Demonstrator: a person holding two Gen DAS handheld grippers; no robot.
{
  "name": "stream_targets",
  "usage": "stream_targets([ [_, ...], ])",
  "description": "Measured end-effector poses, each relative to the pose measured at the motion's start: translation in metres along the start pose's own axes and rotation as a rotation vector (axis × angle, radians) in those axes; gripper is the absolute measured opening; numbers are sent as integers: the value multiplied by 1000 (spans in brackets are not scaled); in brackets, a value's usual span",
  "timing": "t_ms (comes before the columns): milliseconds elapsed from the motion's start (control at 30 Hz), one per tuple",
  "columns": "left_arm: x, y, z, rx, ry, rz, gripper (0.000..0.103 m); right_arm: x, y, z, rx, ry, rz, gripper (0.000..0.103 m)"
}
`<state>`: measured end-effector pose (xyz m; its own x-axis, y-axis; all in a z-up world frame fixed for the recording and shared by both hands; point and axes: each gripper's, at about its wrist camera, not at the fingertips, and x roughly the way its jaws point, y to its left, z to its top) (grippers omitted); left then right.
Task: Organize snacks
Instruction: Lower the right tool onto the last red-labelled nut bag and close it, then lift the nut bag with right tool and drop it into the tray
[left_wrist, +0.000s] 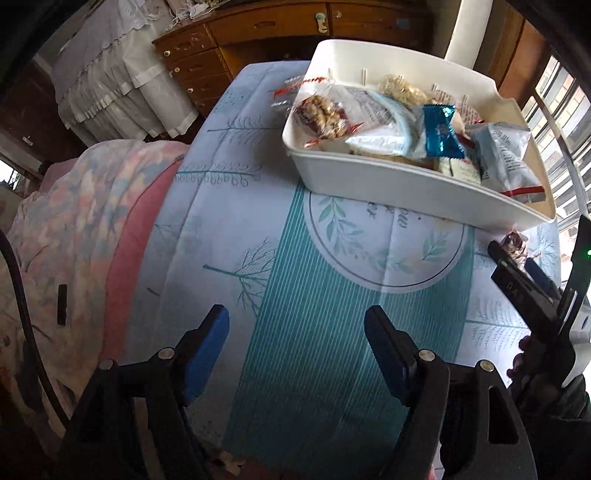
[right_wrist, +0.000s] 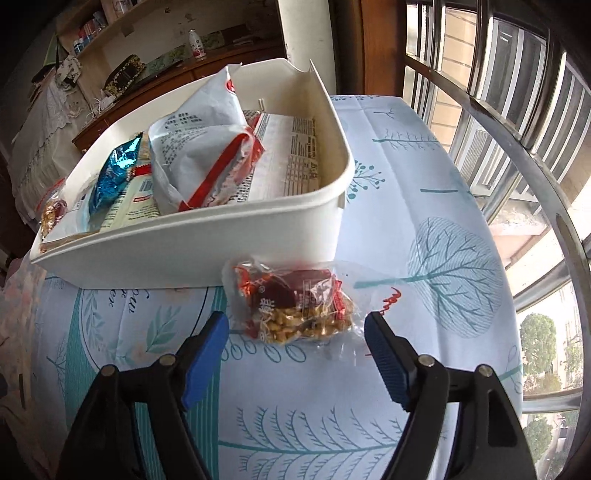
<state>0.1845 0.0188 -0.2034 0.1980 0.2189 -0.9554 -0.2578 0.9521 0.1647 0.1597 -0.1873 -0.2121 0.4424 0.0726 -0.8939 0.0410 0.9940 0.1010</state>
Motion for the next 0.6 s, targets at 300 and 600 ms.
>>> stream_targets([
  [300, 7, 6, -3, -2, 27, 53, 75, 11, 5, 6, -15, -41, -40, 76],
  [600, 6, 13, -5, -3, 34, 59, 75, 7, 5, 6, -43, -55, -56, 58],
])
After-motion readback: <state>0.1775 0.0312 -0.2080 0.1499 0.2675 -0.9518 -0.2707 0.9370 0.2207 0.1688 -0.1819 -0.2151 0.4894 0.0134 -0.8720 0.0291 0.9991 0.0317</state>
